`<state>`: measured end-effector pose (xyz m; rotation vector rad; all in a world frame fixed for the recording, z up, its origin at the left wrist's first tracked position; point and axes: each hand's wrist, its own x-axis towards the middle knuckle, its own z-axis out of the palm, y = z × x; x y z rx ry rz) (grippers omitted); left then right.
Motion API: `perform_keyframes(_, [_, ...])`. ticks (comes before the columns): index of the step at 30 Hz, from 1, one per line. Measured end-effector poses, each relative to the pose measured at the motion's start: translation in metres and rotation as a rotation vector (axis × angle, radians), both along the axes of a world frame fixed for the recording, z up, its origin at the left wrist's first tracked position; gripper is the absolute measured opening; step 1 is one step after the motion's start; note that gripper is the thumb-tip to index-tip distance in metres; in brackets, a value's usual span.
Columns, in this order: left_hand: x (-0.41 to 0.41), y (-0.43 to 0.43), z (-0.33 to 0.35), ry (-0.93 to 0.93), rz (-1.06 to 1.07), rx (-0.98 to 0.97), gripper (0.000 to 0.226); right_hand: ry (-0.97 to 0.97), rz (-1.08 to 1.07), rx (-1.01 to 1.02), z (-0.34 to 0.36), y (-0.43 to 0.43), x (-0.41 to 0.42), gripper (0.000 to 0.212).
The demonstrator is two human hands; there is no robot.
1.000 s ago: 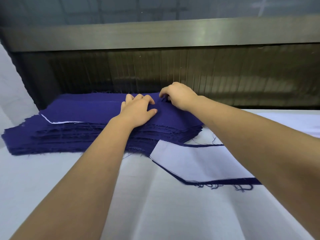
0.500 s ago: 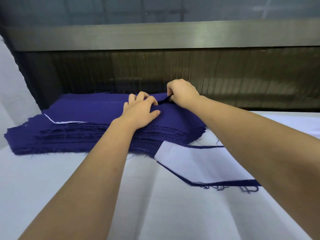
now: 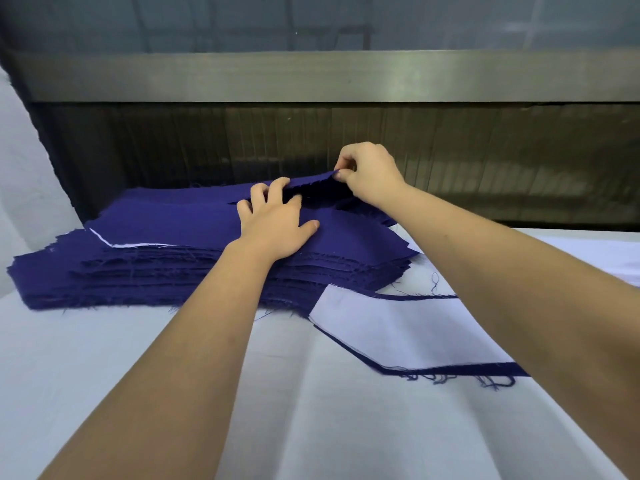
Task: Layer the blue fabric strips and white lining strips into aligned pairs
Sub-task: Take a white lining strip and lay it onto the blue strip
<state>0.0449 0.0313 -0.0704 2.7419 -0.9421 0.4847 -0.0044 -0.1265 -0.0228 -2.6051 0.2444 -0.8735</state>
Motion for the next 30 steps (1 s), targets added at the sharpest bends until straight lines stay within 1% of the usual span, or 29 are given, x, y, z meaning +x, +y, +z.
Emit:
perform_keyframes(5, [0.0,0.002,0.0,0.027,0.094,-0.014,0.061,-0.093,-0.04,0.058,-0.009,-0.004,-0.02,0.013])
perform_keyframes(9, [0.001,0.002,-0.001,0.037,0.11,-0.06,0.058,-0.141,-0.084,0.091,-0.016,-0.022,-0.043,0.013])
perform_keyframes(12, [0.002,0.002,-0.003,0.062,0.116,-0.073,0.052,-0.192,-0.036,0.213,-0.022,-0.04,-0.064,0.015])
perform_keyframes(16, [-0.002,0.002,-0.003,0.043,0.092,-0.089,0.046,-0.275,-0.018,0.401,-0.03,-0.058,-0.099,0.029])
perform_keyframes(21, [-0.01,0.004,-0.001,-0.083,-0.008,-0.125,0.04,-0.314,-0.026,0.511,-0.039,-0.071,-0.138,0.029])
perform_keyframes(25, [-0.024,0.009,0.0,-0.223,-0.157,-0.178,0.027,-0.365,-0.008,0.613,-0.042,-0.076,-0.163,0.028])
perform_keyframes(28, [-0.04,0.016,0.001,-0.353,-0.27,-0.211,0.021,-0.356,-0.035,0.611,-0.049,-0.082,-0.182,0.027])
perform_keyframes(30, [-0.053,0.016,0.001,-0.438,-0.356,-0.183,0.021,-0.326,-0.056,0.589,-0.055,-0.084,-0.196,0.025])
